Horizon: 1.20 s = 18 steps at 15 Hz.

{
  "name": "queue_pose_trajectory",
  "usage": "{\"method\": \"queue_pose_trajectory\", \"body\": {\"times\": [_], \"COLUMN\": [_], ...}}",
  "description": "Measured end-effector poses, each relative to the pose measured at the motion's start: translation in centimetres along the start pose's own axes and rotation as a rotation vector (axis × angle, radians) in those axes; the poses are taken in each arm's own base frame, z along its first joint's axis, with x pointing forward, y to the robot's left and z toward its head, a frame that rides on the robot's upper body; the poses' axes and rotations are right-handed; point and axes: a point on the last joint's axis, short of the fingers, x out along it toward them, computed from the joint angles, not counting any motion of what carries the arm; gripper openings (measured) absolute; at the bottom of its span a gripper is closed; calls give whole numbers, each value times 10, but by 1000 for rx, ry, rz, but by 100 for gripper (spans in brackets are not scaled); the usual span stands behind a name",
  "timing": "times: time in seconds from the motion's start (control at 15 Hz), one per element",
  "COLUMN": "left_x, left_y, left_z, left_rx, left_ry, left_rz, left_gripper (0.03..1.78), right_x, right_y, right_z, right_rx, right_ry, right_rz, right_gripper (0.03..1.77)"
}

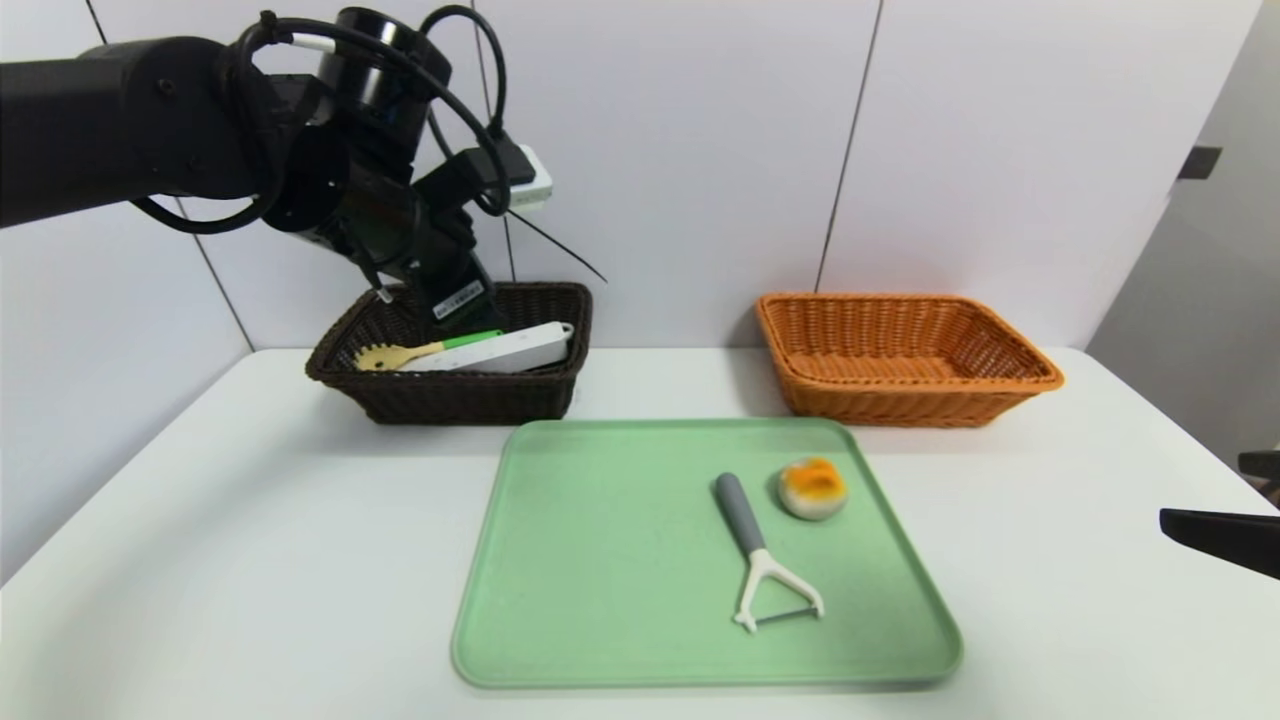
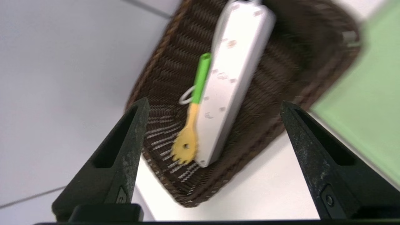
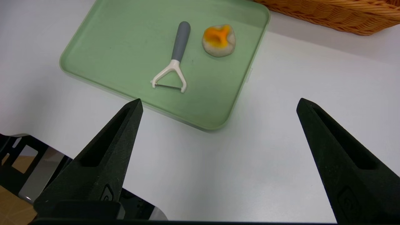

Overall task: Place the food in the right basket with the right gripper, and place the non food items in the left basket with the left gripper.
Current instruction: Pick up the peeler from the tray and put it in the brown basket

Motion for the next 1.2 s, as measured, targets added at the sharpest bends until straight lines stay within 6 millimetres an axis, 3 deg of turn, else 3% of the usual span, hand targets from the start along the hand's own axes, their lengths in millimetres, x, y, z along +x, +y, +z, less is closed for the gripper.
{"method": "queue_pose_trajectory", "body": {"times": [0.47,0.73,1.2], "left_x": [-18,-15,2], "left_y": [-74,-119,-183], "left_z": [55,79,95], "left_rx": [258,37,-390], "left_ry": [-185,-193,-33], "left_rz": [-192,-286,-297], "left_gripper": [162,165,167], "right_x": [-4,-7,-3], "right_y": [-2,-4,-5], "right_z": [-1,-4,-10], "right_rx": [14,23,30], "right_ry": [-14,-18,1], "right_rz": [-29,-46,-46], "right_gripper": [170,170,170]}}
